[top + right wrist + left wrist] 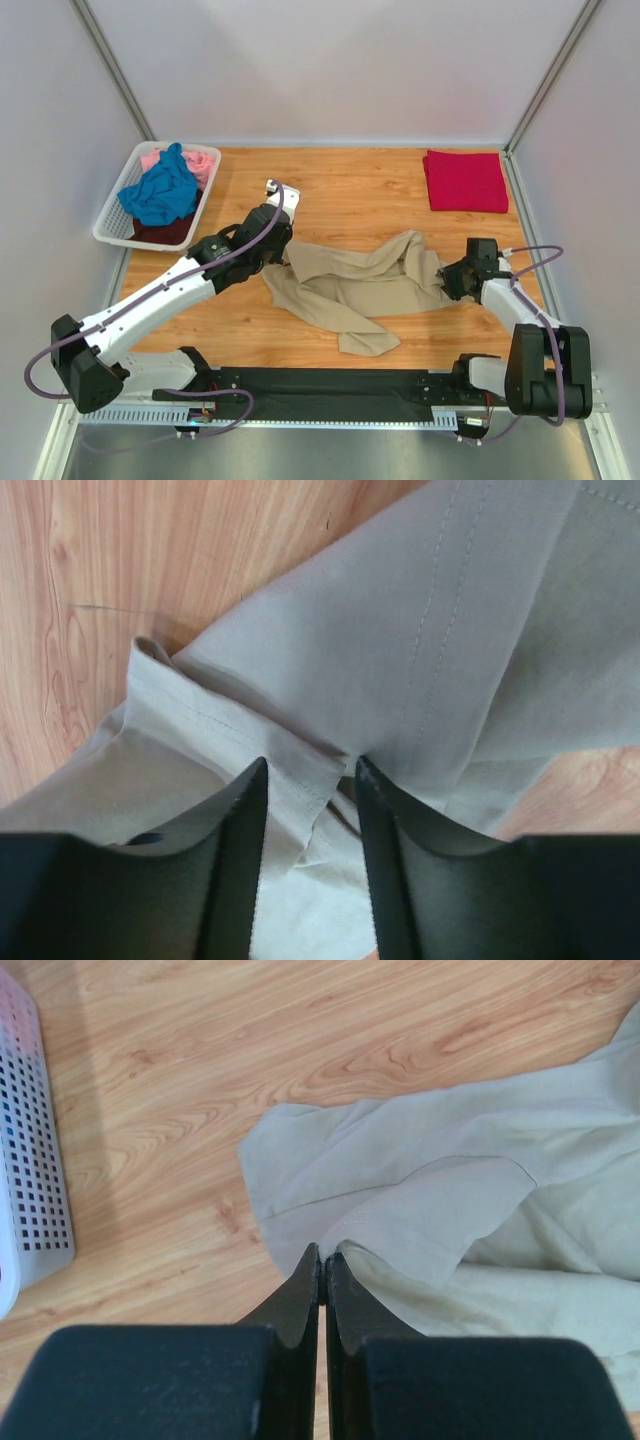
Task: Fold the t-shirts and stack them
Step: Flatten the tshirt out
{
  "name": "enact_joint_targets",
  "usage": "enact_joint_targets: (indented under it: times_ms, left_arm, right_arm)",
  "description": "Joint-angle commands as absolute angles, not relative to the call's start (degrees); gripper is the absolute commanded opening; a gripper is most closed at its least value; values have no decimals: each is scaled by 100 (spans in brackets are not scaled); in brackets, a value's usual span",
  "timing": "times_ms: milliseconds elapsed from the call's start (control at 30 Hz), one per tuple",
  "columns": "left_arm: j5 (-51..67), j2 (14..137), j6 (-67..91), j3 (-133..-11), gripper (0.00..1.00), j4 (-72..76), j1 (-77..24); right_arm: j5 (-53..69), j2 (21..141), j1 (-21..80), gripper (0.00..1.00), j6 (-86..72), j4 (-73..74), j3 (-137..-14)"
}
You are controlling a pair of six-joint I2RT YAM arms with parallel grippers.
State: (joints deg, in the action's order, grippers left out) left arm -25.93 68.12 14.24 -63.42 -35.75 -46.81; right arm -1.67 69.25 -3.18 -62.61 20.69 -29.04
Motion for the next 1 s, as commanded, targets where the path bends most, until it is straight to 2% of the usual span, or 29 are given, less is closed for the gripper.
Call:
enact_joint_targets:
  times_ms: [0,233,433,600,733,833,967]
  left_arm:
    - [-2575,6864,1477,-6302,0,-3419,-4667]
    - [-2891,6786,1494,-6574,0,-3533,-4667]
    - [-3822,6181,1222,-7162,0,-3656,-4632]
    - [-4227,5301,862,-7645,0,-3261,-4623]
    - [-4166,4547,528,-8261,0,-3173,-4623]
    - [-4351,3871,115,-8244,0,-2577,-4623]
    - [-3623,3183,184,-8621,0,-2549,-4632]
  right_arm:
    - [-316,7013,-378,38,-6469,1487,-2743]
    - [-877,6576,-422,0,-6012,1739,-3084]
    - [-1301,5617,-536,0,-5354,2838,-4208]
    - [-1309,4949,-580,0,-4721,3848,-6237]
    - [-1887,4633,-580,0,-4360,4604,-7758]
    - [-2381,4334,-580,0,-4298,4842,-8585]
    - [-2435,4088,-580,0,-4131,5369,-9412]
